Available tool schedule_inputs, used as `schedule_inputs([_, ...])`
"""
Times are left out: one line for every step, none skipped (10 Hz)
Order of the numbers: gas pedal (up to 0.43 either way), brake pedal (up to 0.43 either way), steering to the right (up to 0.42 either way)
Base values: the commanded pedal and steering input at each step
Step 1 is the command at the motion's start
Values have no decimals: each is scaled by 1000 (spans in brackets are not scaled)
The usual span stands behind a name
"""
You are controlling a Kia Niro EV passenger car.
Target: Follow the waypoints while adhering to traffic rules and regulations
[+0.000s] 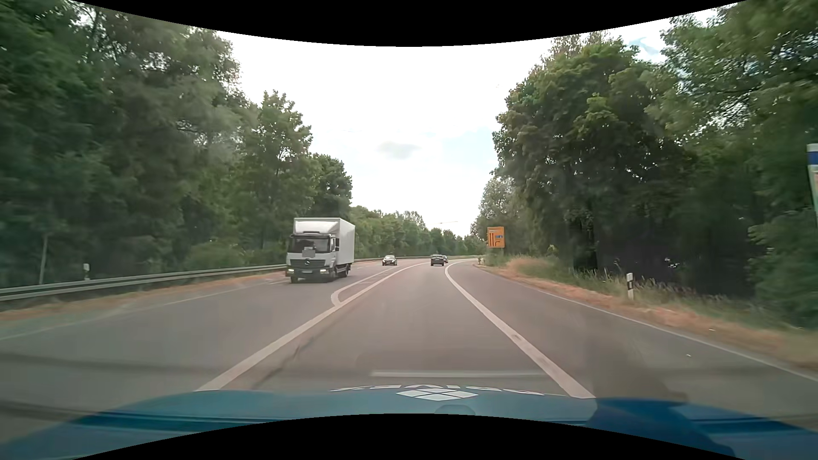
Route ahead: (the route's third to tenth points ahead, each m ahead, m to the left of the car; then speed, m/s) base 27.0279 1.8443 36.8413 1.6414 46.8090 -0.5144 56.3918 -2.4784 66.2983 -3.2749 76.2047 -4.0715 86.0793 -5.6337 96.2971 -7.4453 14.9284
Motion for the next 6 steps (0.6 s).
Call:
schedule_inputs([189, 0, 2])
schedule_inputs([189, 0, 2])
schedule_inputs([189, 0, 2])
schedule_inputs([189, 0, 2])
schedule_inputs([189, 0, 2])
schedule_inputs([189, 0, 2])
